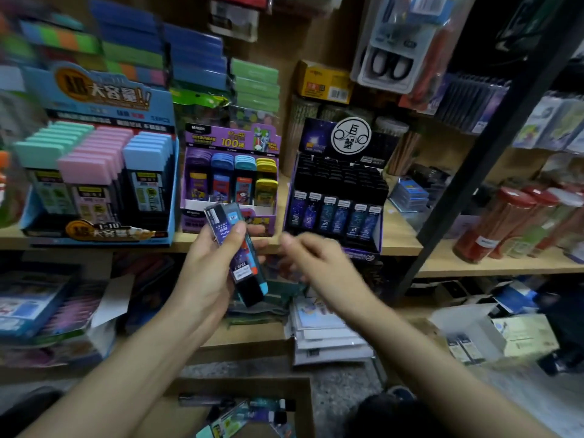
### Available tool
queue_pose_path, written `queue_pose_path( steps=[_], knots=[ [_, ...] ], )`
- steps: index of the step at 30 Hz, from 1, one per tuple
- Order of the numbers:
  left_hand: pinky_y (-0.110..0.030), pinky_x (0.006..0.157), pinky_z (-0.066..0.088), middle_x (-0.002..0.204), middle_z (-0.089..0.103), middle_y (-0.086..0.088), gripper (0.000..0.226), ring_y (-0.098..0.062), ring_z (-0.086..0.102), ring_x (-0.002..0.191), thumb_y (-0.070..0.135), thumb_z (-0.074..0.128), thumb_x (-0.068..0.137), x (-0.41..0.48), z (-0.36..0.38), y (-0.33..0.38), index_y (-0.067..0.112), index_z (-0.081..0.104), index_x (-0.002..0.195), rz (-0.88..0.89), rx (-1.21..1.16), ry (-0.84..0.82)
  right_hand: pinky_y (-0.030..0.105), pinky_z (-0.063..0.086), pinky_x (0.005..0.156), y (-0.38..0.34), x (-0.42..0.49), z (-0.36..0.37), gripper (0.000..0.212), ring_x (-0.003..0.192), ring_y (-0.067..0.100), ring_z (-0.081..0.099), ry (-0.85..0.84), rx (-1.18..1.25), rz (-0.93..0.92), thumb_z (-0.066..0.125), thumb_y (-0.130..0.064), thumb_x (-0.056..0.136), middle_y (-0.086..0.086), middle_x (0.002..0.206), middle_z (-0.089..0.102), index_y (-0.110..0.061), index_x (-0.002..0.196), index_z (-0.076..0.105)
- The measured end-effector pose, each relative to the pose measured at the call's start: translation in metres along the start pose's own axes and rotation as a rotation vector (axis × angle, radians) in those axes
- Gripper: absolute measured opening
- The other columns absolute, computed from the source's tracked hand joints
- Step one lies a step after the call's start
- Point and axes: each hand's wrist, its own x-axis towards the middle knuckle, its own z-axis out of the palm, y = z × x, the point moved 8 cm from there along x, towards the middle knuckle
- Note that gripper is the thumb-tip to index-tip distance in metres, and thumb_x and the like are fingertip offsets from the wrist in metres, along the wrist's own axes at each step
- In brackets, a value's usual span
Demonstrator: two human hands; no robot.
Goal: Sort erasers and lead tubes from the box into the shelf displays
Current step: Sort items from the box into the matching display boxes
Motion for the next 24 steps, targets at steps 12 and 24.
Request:
queue_pose_path(
  steps=[12, 24],
  knots=[
    [-0.024, 0.063, 0.057, 0.088, 0.074, 0.0, 0.019, -0.011, 0.07, 0.081, 0.011, 0.061, 0.079, 0.006, -0.019, 0.027, 0.012, 0.061, 0.098, 0.007, -0.059, -0.053, 0.02, 0.052, 0.064, 0.01, -0.006, 0.043, 0.011, 0.085, 0.015, 0.068, -0.004, 0.644, 0.139, 0.061, -0.012, 0.089, 0.007, 0.094, 0.072, -0.011, 0.1, 0.064],
    [-0.014, 0.062, 0.049, 0.068, 0.067, 0.012, 0.013, 0.0, 0.062, 0.068, 0.014, 0.067, 0.083, -0.001, -0.006, 0.015, 0.024, 0.065, 0.091, 0.041, 0.684, -0.372, 0.023, 0.053, 0.07, -0.023, 0.005, -0.01, 0.025, 0.085, 0.016, 0.064, -0.009, 0.364, -0.092, 0.052, -0.007, 0.093, 0.013, 0.103, 0.067, -0.01, 0.116, 0.061]
  ],
)
